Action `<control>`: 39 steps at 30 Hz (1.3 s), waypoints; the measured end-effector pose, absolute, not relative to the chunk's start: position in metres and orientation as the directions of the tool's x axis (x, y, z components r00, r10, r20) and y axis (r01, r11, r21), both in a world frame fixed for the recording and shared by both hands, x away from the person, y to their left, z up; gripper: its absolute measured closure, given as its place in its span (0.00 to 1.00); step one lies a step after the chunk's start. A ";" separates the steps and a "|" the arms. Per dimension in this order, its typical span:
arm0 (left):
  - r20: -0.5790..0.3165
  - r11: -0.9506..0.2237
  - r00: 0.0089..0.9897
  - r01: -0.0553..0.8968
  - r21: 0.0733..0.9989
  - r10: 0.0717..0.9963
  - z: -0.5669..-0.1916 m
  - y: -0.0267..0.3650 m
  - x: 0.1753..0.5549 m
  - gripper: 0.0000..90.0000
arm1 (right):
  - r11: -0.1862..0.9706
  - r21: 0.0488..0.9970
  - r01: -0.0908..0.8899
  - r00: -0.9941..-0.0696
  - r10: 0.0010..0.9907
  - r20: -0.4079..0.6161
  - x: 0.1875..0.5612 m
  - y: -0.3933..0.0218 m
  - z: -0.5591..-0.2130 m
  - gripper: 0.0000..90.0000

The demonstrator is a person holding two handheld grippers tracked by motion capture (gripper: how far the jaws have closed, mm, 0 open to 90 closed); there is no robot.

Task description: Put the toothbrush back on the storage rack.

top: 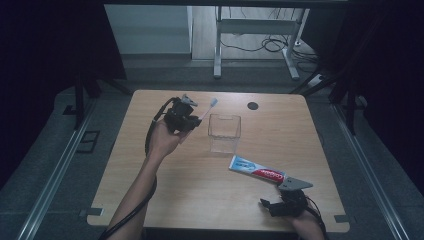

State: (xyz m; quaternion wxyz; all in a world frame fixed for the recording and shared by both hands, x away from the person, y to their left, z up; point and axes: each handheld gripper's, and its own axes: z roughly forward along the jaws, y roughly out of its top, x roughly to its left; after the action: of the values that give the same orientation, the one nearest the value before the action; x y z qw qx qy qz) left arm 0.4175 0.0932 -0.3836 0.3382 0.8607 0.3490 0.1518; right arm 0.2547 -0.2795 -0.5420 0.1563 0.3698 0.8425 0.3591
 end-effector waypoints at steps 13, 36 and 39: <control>0.033 -0.532 0.732 0.464 0.708 0.681 -0.374 0.078 0.417 0.87 | 0.468 0.721 0.511 -0.677 0.736 0.003 0.255 -0.280 -0.542 0.12; 0.055 -0.554 0.770 0.406 0.727 0.636 -0.371 0.034 0.427 0.87 | 0.470 0.720 0.511 -0.679 0.735 0.002 0.255 -0.280 -0.542 0.12; 0.061 -0.553 0.772 0.396 0.733 0.632 -0.371 0.027 0.431 0.87 | 0.470 0.720 0.510 -0.679 0.734 0.002 0.255 -0.280 -0.542 0.12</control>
State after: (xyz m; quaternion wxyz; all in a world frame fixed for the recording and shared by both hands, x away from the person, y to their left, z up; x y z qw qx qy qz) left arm 0.4309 0.0266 -0.3708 0.3678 0.8665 0.2966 0.1608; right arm 0.2548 -0.2796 -0.5419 0.1559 0.3690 0.8431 0.3588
